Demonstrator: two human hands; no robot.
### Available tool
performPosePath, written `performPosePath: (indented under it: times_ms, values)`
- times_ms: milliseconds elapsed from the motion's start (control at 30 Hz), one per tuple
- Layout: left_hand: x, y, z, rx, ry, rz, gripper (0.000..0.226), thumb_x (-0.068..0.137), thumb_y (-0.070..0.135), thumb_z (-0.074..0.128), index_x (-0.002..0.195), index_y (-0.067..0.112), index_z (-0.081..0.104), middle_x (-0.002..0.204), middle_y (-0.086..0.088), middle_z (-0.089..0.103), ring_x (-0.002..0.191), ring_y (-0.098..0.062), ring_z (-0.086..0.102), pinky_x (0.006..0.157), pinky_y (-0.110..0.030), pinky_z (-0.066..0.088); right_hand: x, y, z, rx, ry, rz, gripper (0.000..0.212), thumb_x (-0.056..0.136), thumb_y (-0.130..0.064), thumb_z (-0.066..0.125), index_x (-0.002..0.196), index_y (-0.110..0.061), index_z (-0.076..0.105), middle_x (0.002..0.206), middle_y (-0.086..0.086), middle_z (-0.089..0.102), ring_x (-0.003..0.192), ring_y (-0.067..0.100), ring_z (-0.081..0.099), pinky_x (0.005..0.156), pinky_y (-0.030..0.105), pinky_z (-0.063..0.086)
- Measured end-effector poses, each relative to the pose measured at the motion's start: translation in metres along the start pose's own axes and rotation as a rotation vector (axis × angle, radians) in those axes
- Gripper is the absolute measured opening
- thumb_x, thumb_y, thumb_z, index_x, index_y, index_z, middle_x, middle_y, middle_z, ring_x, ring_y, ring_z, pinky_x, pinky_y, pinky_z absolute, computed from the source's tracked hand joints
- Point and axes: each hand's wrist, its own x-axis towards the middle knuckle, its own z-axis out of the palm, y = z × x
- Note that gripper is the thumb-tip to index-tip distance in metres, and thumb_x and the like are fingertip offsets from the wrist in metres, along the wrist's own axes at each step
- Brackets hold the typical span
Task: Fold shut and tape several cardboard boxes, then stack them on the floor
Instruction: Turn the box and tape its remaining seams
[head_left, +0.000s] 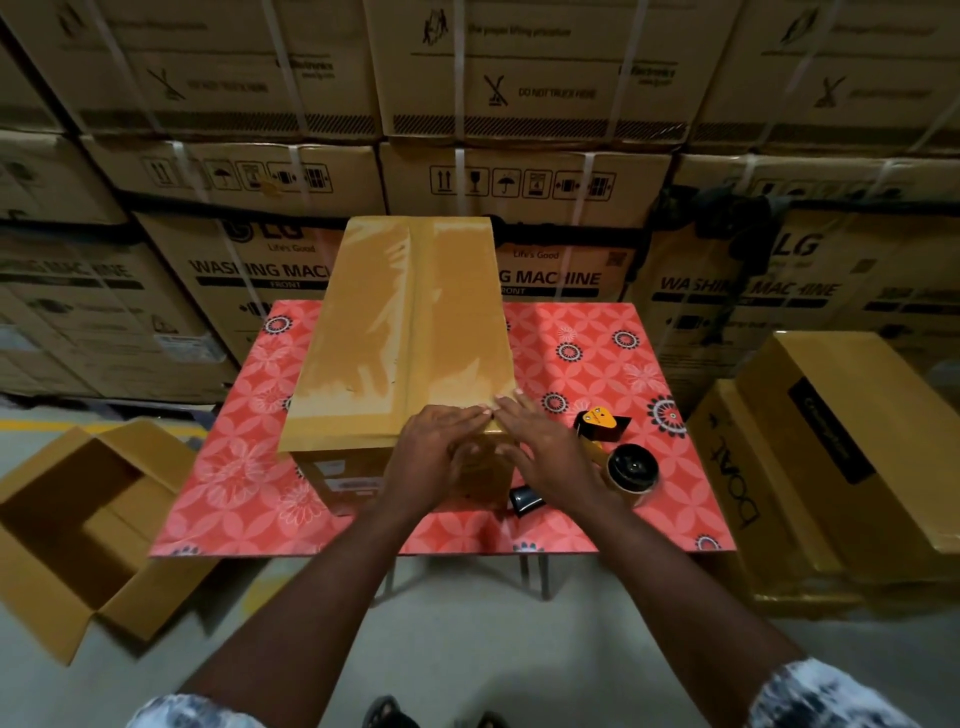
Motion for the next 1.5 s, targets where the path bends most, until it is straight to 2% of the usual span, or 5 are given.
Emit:
performPosePath:
  times_ms: [333, 900, 1167, 1367, 1500]
  values:
    - [-0.01, -0.042, -0.025, 0.066, -0.03, 0.042, 0.038, 0.093, 0.026, 0.056, 0.129, 0.021, 0.069, 0.129, 0.002, 0.069, 0.113, -0.024, 0.064, 0.097, -0.042, 0.052, 0.027, -0.036, 0.02, -0.105, 0.007, -0.046, 0.05, 0.1, -0.038, 0.039, 0.137, -0.012, 0.063, 0.142, 0.007, 0.061, 0.137, 0.025, 0.053, 0.118, 0.053, 0.033]
    - [-0.014, -0.043, -0.026, 0.061, -0.075, 0.036, 0.055, 0.08, 0.008, 0.079, 0.132, 0.019, 0.067, 0.133, 0.002, 0.067, 0.118, -0.024, 0.061, 0.101, -0.043, 0.05, 0.022, -0.044, 0.025, -0.206, 0.062, -0.111, 0.061, 0.085, -0.02, 0.08, 0.14, -0.007, 0.058, 0.143, 0.011, 0.059, 0.136, 0.028, 0.053, 0.118, 0.052, 0.031]
    - [-0.022, -0.076, -0.054, 0.113, -0.033, 0.011, 0.048, 0.098, 0.043, 0.041, 0.135, 0.021, 0.064, 0.136, 0.002, 0.065, 0.126, -0.023, 0.057, 0.104, -0.041, 0.048, 0.039, -0.069, 0.035, -0.176, 0.033, -0.055, 0.046, 0.098, -0.023, 0.043, 0.136, -0.006, 0.061, 0.143, 0.012, 0.059, 0.137, 0.027, 0.052, 0.118, 0.049, 0.036]
    - [-0.031, -0.086, -0.048, 0.168, -0.04, 0.098, 0.047, 0.097, 0.035, 0.052, 0.143, 0.023, 0.057, 0.146, 0.006, 0.056, 0.135, -0.018, 0.051, 0.11, -0.038, 0.039, 0.028, -0.065, 0.046, -0.229, 0.113, -0.092, 0.053, 0.088, -0.019, 0.074, 0.137, -0.006, 0.061, 0.144, 0.011, 0.058, 0.136, 0.028, 0.053, 0.115, 0.051, 0.04]
    - [-0.029, -0.082, -0.049, 0.157, -0.038, 0.058, 0.046, 0.099, 0.04, 0.048, 0.141, 0.024, 0.059, 0.144, 0.006, 0.059, 0.134, -0.017, 0.053, 0.112, -0.042, 0.041, 0.046, -0.082, 0.047, -0.15, 0.098, -0.01, 0.043, 0.095, -0.028, 0.062, 0.133, -0.006, 0.065, 0.14, 0.012, 0.061, 0.134, 0.029, 0.055, 0.114, 0.051, 0.04]
